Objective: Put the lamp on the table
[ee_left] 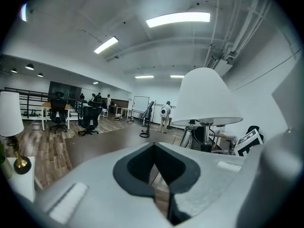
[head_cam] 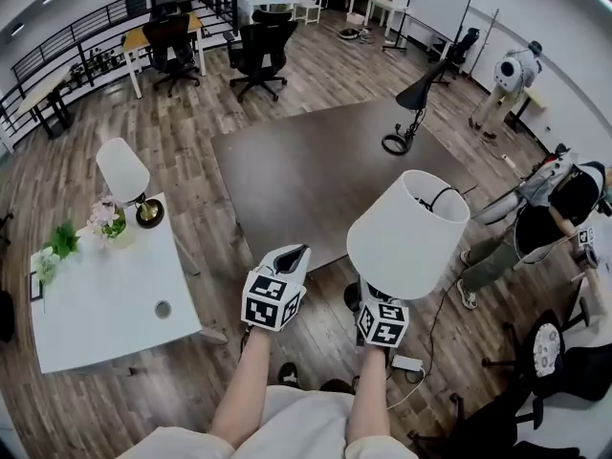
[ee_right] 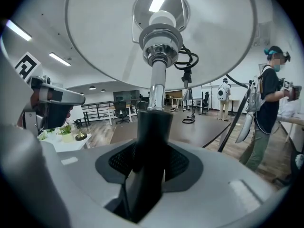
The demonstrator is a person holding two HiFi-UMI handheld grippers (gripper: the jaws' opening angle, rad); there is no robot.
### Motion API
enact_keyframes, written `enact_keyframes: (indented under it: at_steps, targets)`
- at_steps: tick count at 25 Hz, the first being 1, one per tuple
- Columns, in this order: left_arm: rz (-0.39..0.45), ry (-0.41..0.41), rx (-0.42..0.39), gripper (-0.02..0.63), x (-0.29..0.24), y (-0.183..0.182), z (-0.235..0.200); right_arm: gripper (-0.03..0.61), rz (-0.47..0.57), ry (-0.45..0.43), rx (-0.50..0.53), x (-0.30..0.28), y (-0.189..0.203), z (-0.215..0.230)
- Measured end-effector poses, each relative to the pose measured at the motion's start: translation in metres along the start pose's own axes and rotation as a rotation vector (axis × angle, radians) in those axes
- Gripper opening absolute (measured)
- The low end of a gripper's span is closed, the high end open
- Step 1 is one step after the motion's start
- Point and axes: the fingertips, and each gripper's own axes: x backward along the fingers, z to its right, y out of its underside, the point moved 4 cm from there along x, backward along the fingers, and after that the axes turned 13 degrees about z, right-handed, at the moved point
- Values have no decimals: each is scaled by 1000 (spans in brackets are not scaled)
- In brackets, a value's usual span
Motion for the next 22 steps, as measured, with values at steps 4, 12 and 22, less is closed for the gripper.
enact_keyframes:
  at_steps: [4,12,22]
  targets:
    - [-17,17,-11,0,-20,3,-6,176,-8,12,10,-20,0,11]
    - [-22,-13,-14,0,-51,4,-27,176,2,19,0,-68,-2,36]
    - [-57,-153,-10,0,-100,8,-77,176,-4,-98,3,-167,-14,46]
